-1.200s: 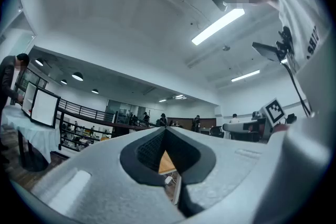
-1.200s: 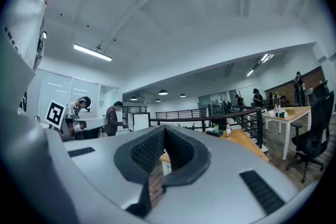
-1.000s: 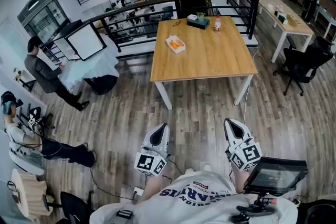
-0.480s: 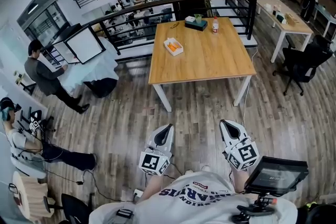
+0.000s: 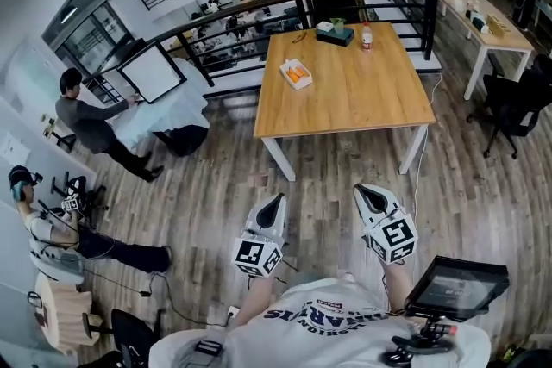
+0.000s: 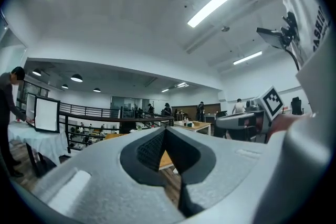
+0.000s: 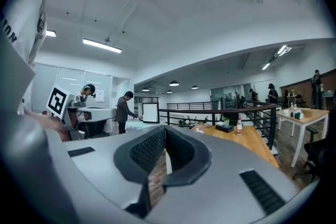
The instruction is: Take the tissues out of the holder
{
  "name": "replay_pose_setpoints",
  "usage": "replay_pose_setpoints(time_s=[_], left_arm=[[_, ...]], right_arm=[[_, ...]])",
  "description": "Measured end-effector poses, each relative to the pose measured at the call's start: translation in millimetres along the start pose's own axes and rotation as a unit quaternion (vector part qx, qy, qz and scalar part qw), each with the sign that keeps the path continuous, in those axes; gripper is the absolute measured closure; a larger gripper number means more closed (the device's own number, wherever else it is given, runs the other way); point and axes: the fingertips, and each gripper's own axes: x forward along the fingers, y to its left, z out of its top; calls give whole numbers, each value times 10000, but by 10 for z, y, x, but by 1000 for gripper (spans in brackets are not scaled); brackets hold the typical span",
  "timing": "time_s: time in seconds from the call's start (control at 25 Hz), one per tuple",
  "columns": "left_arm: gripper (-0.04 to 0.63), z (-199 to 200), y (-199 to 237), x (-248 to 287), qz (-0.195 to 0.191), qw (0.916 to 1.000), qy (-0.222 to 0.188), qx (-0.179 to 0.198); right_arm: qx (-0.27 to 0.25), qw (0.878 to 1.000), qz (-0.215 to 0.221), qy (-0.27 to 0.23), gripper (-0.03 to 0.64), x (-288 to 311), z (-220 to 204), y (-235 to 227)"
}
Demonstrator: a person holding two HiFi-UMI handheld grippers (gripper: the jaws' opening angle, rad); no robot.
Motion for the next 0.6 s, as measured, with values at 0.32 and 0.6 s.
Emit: replay_pose_setpoints(time_s=[0.32, 0.6], left_arm=[[592, 78, 136, 326, 83, 9996, -269, -7], [593, 34, 510, 934, -68, 9991, -417, -82]], right_arm=[[-255, 9995, 158, 11, 607, 412, 86, -197], [-156, 9999, -10, 22, 607, 874, 96, -524]])
